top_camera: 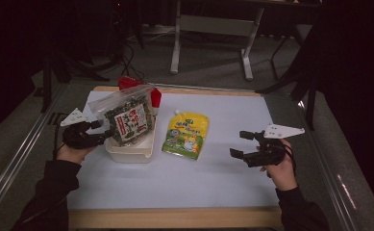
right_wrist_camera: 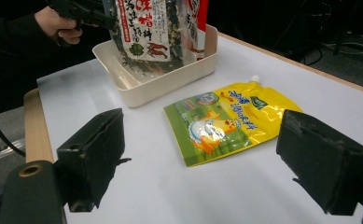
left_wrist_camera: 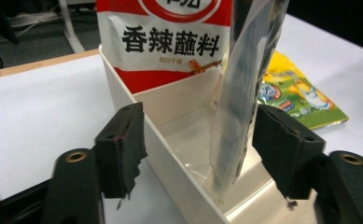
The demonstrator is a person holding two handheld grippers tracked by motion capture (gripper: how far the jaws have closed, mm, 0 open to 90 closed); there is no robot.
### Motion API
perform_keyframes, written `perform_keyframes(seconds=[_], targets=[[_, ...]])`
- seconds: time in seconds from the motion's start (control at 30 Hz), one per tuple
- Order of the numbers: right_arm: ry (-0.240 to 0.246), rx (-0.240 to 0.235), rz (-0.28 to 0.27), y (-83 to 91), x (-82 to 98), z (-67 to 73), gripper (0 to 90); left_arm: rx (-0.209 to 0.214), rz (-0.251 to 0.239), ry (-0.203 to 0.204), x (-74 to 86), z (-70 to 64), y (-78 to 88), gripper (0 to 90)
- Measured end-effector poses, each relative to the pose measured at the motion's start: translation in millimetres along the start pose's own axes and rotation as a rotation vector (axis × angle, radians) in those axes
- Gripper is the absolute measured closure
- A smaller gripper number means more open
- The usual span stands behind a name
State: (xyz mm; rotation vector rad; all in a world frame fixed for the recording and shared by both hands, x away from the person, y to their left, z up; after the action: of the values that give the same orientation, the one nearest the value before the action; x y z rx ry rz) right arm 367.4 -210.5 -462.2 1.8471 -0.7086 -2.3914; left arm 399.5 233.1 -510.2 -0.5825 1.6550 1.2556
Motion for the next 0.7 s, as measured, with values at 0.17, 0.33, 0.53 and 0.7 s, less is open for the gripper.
perform_keyframes(seconds=[0.17,0.33,0.53,0.7], targets=[[0.002,-0.001,-0.005,0.7,-0.2,-0.1,15.0,-0.035,-0.038,0.017,-2.9,-3.3,8.9,33.2],[0.000,-0.002,0.004,1.3,1.8,0.1,15.0,-0.055,-0.053,0.034,-2.0,-11.3,16.8,26.5],[-0.005,0.003,0.010,0.9,3.7,-1.7,14.9,-0.105,-0.056,0.036,-3.8,-12.0,14.9,23.3],[-0.004,0.000,0.017,-1.1,5.1,-0.8,14.9,-0.144,-0.072,0.061,-6.9,-0.8,6.7,22.1]])
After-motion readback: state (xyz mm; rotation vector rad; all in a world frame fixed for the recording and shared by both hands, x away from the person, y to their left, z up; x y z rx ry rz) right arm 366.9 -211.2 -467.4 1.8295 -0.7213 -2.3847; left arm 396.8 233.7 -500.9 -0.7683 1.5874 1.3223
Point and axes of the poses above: each handheld gripper's, and its own axes: y roughly backward along the jaws, x roughly out of its underside, z roughly to its left, the point moved 9 cm from there along -y, roughly forward along the jaws, and after that the axes turned 11 degrees about -x, right-handed, at the moved point
